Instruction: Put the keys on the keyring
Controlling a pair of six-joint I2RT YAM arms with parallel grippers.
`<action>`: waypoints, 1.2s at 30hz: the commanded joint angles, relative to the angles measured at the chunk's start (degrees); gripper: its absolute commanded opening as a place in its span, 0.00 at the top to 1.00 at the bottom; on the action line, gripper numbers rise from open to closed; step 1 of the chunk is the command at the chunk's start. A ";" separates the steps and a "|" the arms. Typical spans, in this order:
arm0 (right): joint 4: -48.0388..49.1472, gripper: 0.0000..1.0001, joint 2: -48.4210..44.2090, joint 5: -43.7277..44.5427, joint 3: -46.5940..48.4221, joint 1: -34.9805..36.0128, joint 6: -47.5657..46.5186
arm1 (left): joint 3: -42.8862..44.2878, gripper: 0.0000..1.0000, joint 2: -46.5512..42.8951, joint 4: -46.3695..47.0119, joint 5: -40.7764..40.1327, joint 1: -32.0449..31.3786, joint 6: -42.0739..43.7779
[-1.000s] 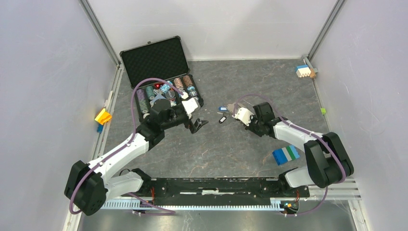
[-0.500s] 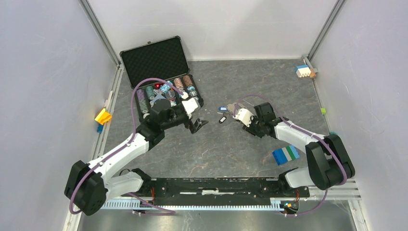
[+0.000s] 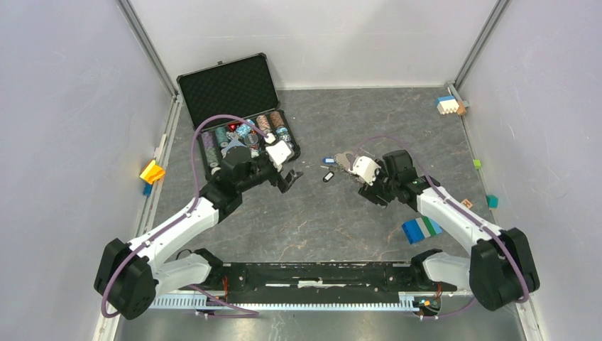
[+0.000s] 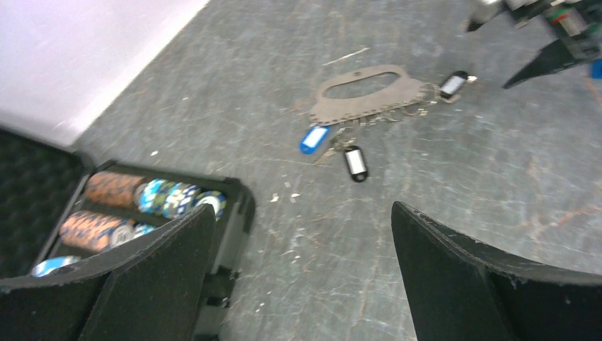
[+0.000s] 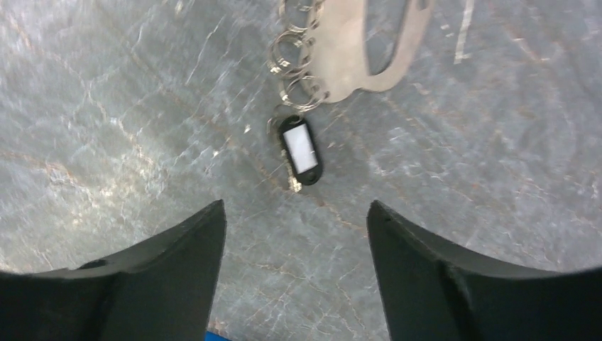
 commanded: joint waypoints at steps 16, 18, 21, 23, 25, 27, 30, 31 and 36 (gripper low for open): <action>15.27 0.02 -9.69 3.43 7.33 -3.92 16.95 | 3.43 0.00 -8.15 -3.68 -29.55 13.28 -11.31; 16.98 0.02 -10.80 4.46 5.63 -4.10 18.17 | 3.19 0.00 -9.10 -4.19 -29.94 14.75 -12.15; 19.38 0.02 -11.99 4.52 3.38 -4.20 19.29 | 2.49 0.00 -10.20 -4.35 -30.04 15.78 -12.38; 19.98 0.02 -12.39 4.87 2.79 -4.16 19.88 | 2.09 0.00 -10.61 -4.55 -29.66 16.13 -12.74; 20.55 0.02 -13.30 5.34 2.05 -4.28 20.31 | 1.45 0.00 -11.14 -4.38 -29.21 16.31 -12.89; 21.53 0.02 -15.05 5.75 1.02 -4.27 20.88 | 0.46 0.00 -11.66 -3.79 -28.81 16.57 -13.03; 23.97 0.02 -18.97 5.24 -0.75 -4.26 21.30 | -1.33 0.00 -12.73 -1.76 -28.81 16.92 -13.16; 25.19 0.02 -20.27 5.14 -1.21 -4.27 21.41 | -1.93 0.00 -13.07 -0.84 -28.89 17.05 -13.45; 26.82 0.02 -22.51 4.57 -2.16 -4.27 20.81 | -4.21 0.00 -14.23 2.25 -28.74 17.39 -13.30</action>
